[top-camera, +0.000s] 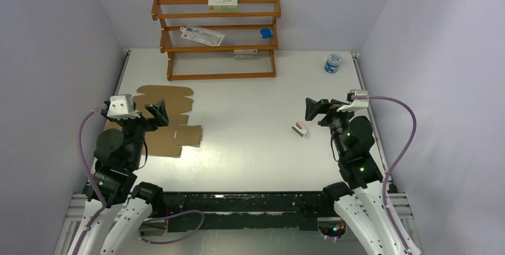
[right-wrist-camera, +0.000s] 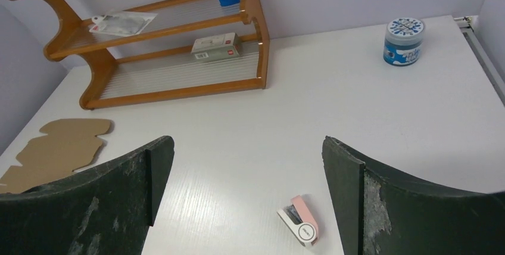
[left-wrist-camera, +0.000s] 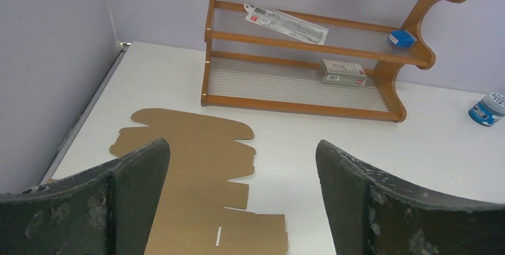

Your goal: Fold the paper box

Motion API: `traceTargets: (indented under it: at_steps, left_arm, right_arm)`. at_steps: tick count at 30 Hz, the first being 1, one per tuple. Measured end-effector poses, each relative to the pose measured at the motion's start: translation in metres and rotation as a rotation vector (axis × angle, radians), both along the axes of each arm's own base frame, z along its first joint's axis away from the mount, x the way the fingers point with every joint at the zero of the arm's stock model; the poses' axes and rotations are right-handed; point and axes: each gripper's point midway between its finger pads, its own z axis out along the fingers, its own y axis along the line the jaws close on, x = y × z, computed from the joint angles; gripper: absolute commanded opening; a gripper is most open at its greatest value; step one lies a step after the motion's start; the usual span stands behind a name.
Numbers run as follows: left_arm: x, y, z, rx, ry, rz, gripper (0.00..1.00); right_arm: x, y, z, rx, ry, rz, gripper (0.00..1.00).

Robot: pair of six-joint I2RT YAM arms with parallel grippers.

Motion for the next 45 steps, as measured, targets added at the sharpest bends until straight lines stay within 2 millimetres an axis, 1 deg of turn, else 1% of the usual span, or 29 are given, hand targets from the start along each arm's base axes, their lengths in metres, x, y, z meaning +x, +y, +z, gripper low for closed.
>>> traceTargets:
  at_steps: [8,13,15,17,20,24,27,30,32,34,36,41,45]
  left_arm:
    - [0.001,0.0,-0.001,-0.004,0.005,0.003,0.97]
    - [0.002,0.004,-0.002,-0.017,0.002,0.025,0.97]
    - [0.006,0.004,-0.007,-0.026,0.008,0.037,0.97]
    - [0.011,0.003,-0.016,-0.023,0.033,0.042,0.97]
    - [0.02,0.0,-0.028,-0.016,0.085,0.042,0.97]
    - [0.035,-0.006,-0.049,-0.021,0.189,0.047,0.97]
    - [0.053,-0.014,-0.069,-0.029,0.298,0.054,0.97]
    - [0.073,-0.024,-0.094,-0.024,0.42,0.058,0.97]
    - [0.088,-0.029,-0.117,-0.009,0.515,0.069,0.97]
    - [0.098,-0.032,-0.136,0.014,0.591,0.078,0.97]
    - [0.109,-0.035,-0.152,0.039,0.656,0.084,0.97]
    - [0.144,-0.045,-0.18,0.118,0.776,0.075,0.97]
    - [0.167,-0.048,-0.205,0.216,0.871,0.071,0.94]
  right_arm:
    - [-0.001,0.003,0.0,0.0,0.0,0.014,1.0]
    - [0.0,0.003,0.0,0.0,0.001,0.015,1.0]
    - [-0.001,0.003,0.0,0.001,-0.002,0.016,1.0]
    - [-0.001,0.004,0.002,0.008,-0.009,0.02,1.0]
    - [-0.001,0.009,0.003,0.023,-0.023,0.046,1.0]
    - [0.0,0.018,-0.005,0.027,-0.019,0.091,1.0]
    - [0.0,0.023,-0.012,0.024,-0.008,0.12,1.0]
    - [-0.001,0.027,-0.017,0.023,-0.004,0.146,1.0]
    - [-0.002,0.03,-0.017,0.024,-0.01,0.162,1.0]
    - [-0.003,0.032,-0.017,0.026,-0.016,0.173,1.0]
    - [-0.005,0.032,-0.015,0.028,-0.025,0.179,1.0]
    - [-0.008,0.033,-0.008,0.034,-0.059,0.19,1.0]
    - [-0.008,0.035,-0.014,0.033,-0.05,0.199,1.0]
